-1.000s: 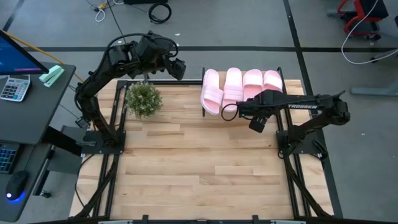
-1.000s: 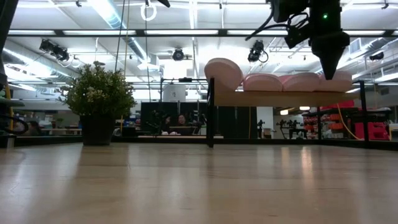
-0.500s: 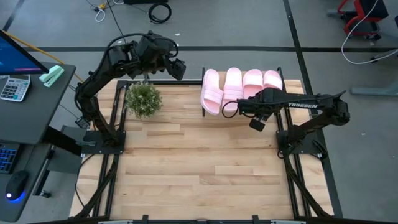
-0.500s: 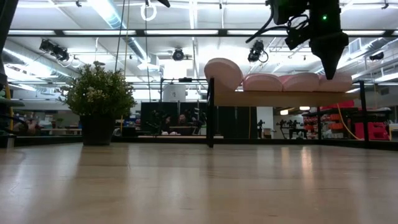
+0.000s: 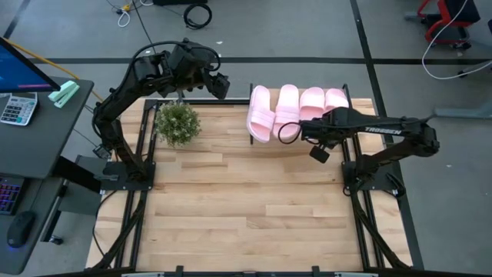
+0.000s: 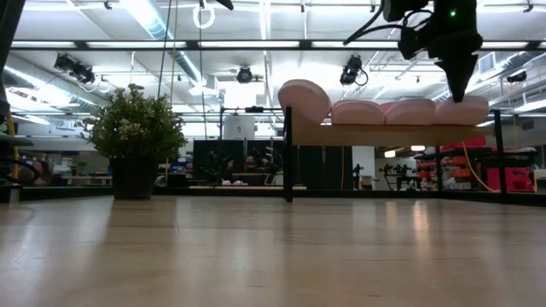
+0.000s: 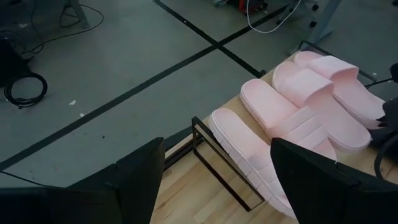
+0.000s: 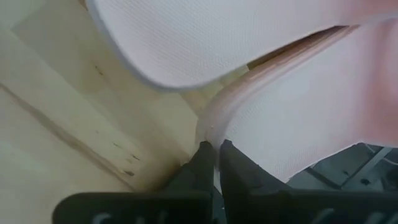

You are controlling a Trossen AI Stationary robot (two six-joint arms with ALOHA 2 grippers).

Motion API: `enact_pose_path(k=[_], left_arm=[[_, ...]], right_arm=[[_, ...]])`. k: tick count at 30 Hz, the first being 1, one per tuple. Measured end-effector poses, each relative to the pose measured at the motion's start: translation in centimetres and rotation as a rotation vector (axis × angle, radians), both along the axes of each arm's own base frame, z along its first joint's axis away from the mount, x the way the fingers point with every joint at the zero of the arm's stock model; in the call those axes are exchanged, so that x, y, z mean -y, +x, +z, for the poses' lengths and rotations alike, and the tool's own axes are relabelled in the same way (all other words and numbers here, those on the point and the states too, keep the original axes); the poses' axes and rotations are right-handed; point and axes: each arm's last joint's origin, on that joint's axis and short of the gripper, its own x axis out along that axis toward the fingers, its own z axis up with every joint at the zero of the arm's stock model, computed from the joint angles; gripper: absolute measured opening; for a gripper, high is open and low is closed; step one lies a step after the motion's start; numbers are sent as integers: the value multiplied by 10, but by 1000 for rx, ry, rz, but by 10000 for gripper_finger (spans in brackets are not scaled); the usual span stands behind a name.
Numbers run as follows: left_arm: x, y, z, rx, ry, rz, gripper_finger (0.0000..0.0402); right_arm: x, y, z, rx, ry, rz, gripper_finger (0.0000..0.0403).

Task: Pick and place slides into the shelf
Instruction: Adjust the slides on the shelf

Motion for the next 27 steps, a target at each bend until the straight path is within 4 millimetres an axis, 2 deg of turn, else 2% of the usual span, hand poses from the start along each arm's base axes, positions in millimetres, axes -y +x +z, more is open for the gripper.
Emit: enact_pose_path(k=[5, 16, 27], left_arm=[[0, 0, 0, 0, 0, 0, 298], [0, 0, 0, 1, 0, 1, 298], [0, 0, 0, 0, 4, 7, 298]], right_arm=[[-2, -1, 1, 16, 42, -6, 14], [-21, 2, 1, 9, 59, 109, 13], [-35, 4, 2, -13, -45, 231, 2]])
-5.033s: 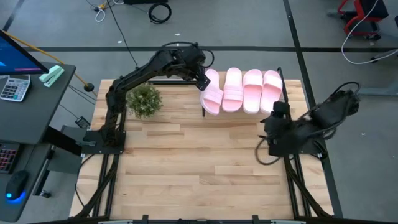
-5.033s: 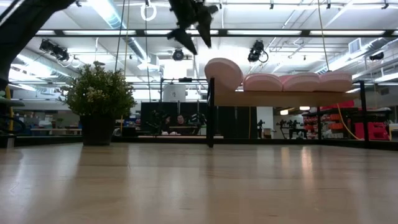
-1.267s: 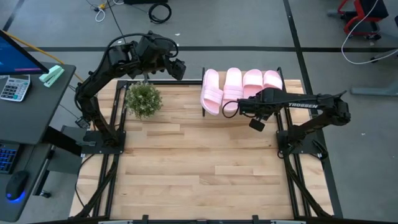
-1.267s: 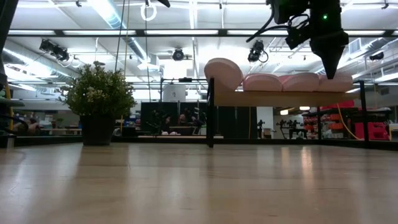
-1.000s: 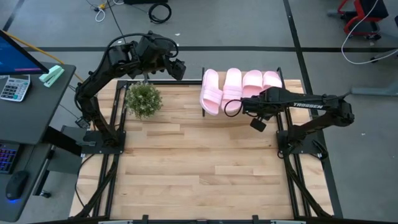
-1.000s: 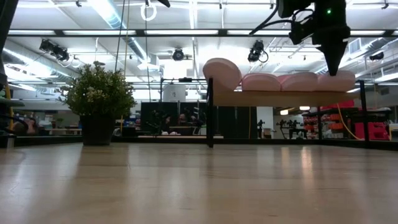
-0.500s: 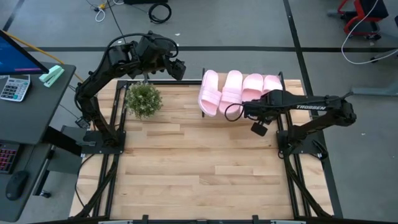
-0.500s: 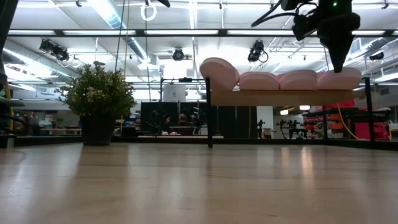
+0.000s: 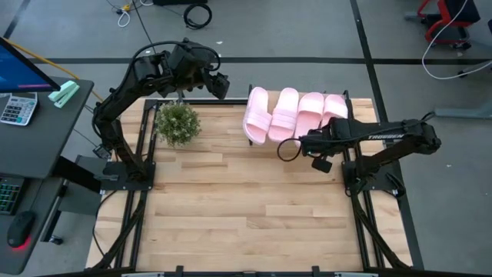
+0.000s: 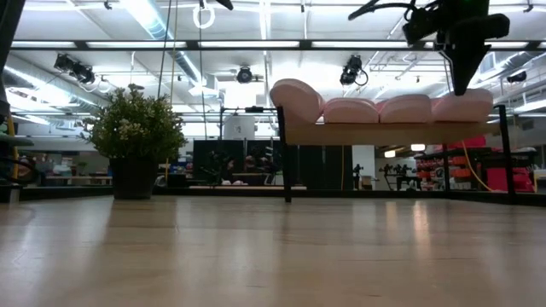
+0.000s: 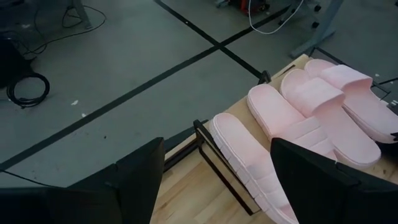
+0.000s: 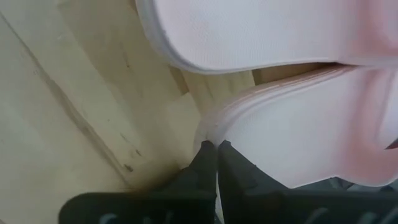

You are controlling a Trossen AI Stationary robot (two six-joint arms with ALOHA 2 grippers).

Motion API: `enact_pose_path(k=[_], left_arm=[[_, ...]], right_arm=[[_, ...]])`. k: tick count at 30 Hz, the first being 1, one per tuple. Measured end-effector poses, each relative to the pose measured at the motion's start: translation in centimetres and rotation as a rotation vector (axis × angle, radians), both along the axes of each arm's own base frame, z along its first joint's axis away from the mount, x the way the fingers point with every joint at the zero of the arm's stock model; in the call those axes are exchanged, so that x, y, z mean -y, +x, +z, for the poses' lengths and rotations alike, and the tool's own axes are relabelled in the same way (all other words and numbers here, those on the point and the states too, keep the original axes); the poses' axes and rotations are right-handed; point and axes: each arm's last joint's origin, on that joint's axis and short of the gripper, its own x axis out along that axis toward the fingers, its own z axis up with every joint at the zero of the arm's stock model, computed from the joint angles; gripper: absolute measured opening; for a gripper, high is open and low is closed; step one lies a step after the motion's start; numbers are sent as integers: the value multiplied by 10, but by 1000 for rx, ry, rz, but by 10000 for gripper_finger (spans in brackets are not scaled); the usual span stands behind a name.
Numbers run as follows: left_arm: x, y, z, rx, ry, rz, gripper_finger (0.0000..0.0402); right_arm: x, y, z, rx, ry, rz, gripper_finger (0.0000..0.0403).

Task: Pick and place slides into the shelf
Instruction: Adjust the slides on the shelf

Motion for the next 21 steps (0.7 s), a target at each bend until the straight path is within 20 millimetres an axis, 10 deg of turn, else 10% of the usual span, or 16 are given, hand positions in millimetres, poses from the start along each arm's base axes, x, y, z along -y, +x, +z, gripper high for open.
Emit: enact_pose_path(k=[21], left_arm=[[-1, 2, -1, -7, 19, 7, 298]], right_arm=[[-12, 0, 6, 47, -284, 78, 0]])
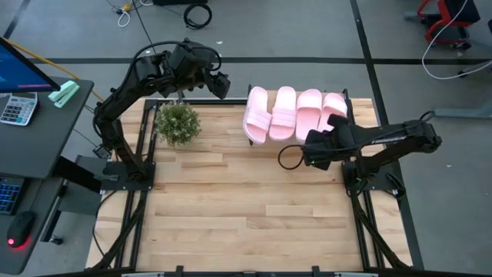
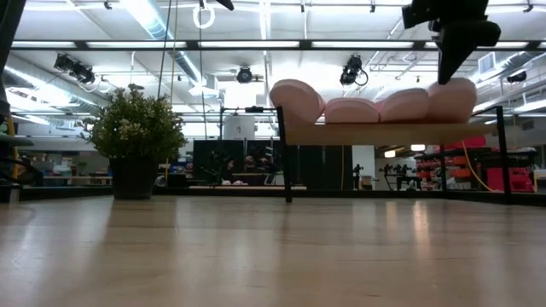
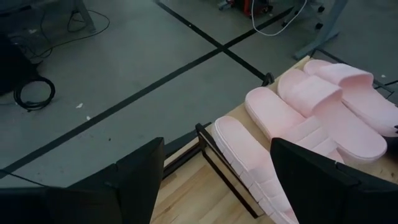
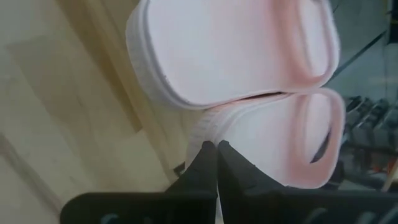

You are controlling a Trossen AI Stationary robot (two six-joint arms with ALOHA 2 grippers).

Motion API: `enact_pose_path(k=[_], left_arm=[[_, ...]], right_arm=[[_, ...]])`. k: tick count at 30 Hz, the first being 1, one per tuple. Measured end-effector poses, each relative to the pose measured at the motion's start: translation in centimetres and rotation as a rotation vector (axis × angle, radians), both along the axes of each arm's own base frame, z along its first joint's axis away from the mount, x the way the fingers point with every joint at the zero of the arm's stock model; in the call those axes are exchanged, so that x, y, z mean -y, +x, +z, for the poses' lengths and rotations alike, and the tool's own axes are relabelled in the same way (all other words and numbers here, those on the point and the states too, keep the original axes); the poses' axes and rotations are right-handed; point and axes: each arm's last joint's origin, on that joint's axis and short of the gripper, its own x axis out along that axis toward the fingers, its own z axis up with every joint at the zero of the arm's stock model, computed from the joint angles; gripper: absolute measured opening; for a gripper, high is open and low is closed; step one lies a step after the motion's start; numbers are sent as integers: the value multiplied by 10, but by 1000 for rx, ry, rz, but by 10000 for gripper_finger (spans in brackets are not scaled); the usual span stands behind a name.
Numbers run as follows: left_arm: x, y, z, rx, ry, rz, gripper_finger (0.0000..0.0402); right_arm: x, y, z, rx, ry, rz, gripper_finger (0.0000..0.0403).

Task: Pick and place slides into the shelf
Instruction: Adjust the slides on the shelf

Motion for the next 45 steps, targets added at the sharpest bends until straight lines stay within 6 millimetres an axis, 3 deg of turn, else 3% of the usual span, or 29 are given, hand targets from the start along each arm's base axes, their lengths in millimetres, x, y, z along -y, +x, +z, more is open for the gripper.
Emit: enact_pose_path(k=[14, 21, 25, 33, 39, 45], left_arm=[[0, 0, 0, 1, 1, 1, 298], [0, 0, 0, 3, 2, 1, 298], [0, 0, 0, 2, 2, 0, 298], [0, 0, 0, 1, 3, -1, 298], [0, 0, 0, 1, 3, -1, 298], [0, 0, 1, 4, 4, -1, 298]], right_arm=[[-12, 5, 32, 124, -145, 99, 1], [-12, 5, 50, 198, -138, 88, 1], [-18, 5, 58, 184, -132, 175, 1], [-29, 3, 65, 214, -175, 231, 1], [-16, 5, 63, 237, -102, 122, 1], [19, 5, 60, 202, 72, -37, 22]])
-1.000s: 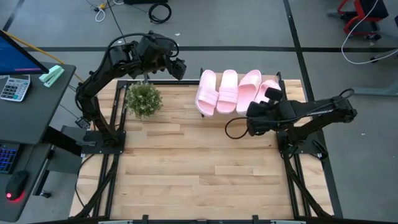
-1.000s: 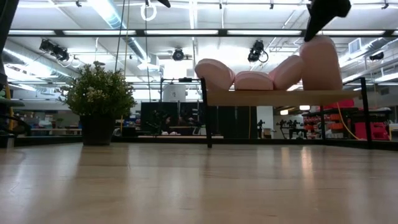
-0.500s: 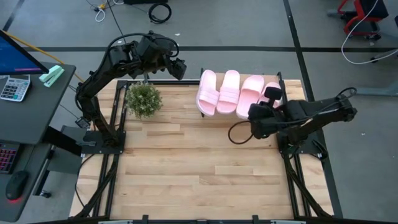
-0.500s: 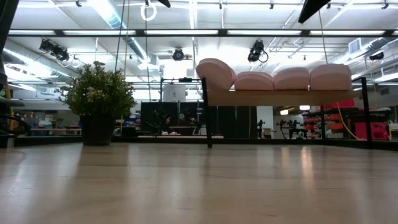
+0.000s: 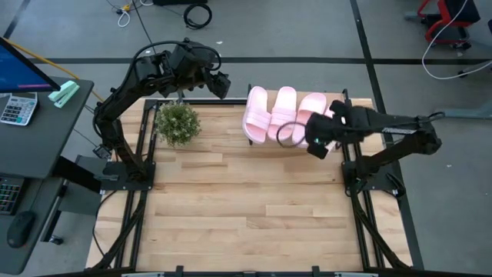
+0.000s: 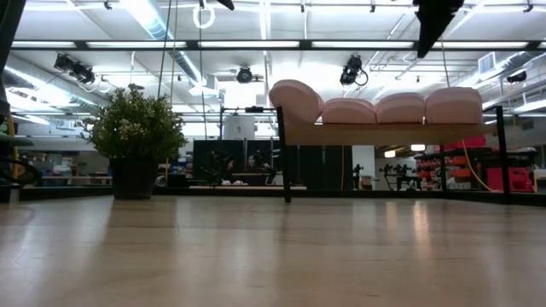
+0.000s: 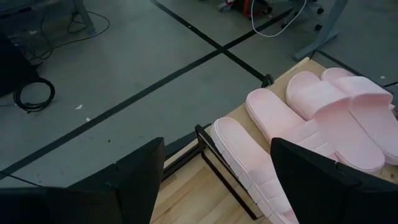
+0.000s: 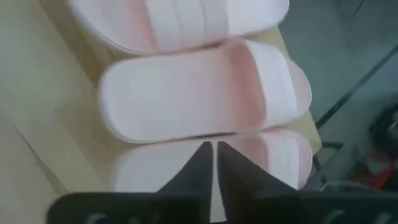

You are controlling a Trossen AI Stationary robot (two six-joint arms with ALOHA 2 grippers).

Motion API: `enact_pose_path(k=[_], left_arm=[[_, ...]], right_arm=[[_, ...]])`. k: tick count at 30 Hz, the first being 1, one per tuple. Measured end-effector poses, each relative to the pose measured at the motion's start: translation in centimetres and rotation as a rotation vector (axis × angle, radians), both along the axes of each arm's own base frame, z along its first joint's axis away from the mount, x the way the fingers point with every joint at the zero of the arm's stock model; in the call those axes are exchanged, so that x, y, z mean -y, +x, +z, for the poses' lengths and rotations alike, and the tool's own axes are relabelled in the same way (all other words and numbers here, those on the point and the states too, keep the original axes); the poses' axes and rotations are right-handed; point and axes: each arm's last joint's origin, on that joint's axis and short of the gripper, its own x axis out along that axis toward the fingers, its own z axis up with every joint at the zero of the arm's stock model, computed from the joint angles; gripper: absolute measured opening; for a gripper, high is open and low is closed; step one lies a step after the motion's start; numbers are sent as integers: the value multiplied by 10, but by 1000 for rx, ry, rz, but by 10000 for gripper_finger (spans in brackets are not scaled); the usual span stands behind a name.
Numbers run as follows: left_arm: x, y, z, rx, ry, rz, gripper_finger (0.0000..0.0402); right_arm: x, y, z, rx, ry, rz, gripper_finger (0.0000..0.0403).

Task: Pick and place slides into the shelf
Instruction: Adjust the slides on the shelf

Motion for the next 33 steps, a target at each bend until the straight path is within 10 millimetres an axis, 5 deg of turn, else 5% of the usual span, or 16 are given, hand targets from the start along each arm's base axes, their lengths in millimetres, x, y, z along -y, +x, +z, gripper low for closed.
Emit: enact_pose_path(k=[15, 25, 33], left_arm=[[0, 0, 0, -32, 27, -26, 298], [-4, -1, 0, -106, 84, -68, 298], [-11, -5, 0, -116, 86, -46, 298]], right_arm=[[65, -3, -13, -148, 162, -100, 235], [90, 22, -41, -262, 225, -171, 240], [98, 15, -39, -298, 174, -165, 231]])
